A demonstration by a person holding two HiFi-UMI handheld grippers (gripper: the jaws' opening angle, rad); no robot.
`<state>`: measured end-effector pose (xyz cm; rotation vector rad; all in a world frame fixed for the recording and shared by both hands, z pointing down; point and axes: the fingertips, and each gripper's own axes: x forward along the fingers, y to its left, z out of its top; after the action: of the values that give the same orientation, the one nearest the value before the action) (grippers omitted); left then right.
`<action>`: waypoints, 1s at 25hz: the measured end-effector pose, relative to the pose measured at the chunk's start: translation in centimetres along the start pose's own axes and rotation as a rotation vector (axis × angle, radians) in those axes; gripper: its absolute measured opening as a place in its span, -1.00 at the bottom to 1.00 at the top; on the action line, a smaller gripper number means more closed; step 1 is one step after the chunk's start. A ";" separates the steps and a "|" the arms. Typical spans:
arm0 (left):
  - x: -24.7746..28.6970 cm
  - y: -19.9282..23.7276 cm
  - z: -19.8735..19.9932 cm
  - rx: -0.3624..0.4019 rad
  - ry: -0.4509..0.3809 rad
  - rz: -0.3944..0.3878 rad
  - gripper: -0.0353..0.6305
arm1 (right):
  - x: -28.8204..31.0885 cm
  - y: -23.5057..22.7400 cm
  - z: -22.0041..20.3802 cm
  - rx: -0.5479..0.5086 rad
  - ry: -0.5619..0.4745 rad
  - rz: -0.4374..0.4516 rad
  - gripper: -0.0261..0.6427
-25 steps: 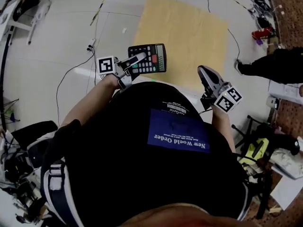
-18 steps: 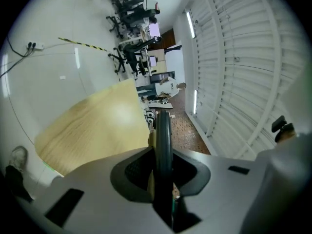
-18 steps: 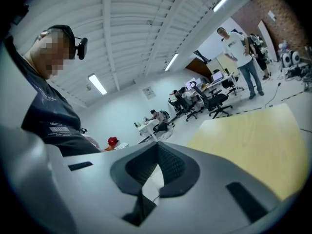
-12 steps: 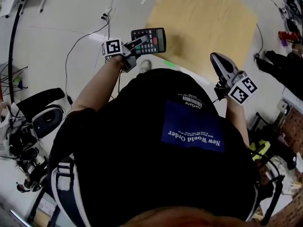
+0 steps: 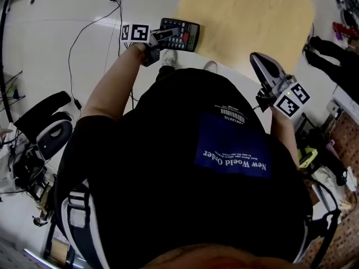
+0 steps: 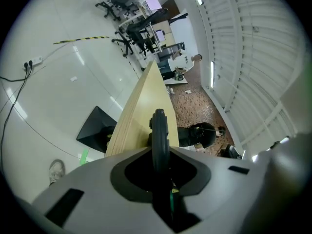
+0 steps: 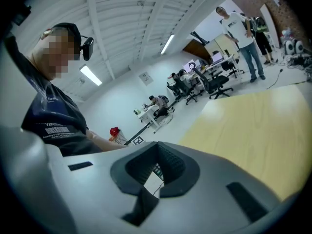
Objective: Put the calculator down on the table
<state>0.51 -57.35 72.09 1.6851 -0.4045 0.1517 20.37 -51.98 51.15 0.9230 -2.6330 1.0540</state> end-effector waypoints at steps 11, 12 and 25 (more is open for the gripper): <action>0.1 0.5 0.1 0.193 0.122 0.273 -0.63 | 2.8 2.8 -0.4 -0.020 0.026 0.043 -0.96; -0.1 0.7 0.4 0.218 0.130 0.308 -0.61 | 3.1 2.9 -0.6 -0.017 0.027 0.042 -0.96; -1.0 2.7 1.7 0.328 0.069 0.448 -0.09 | 0.3 4.1 -2.9 0.010 0.028 0.044 -0.96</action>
<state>-1.55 -59.10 74.06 1.8792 -0.7331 0.6324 17.49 -47.89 51.09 0.8495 -2.6390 1.0832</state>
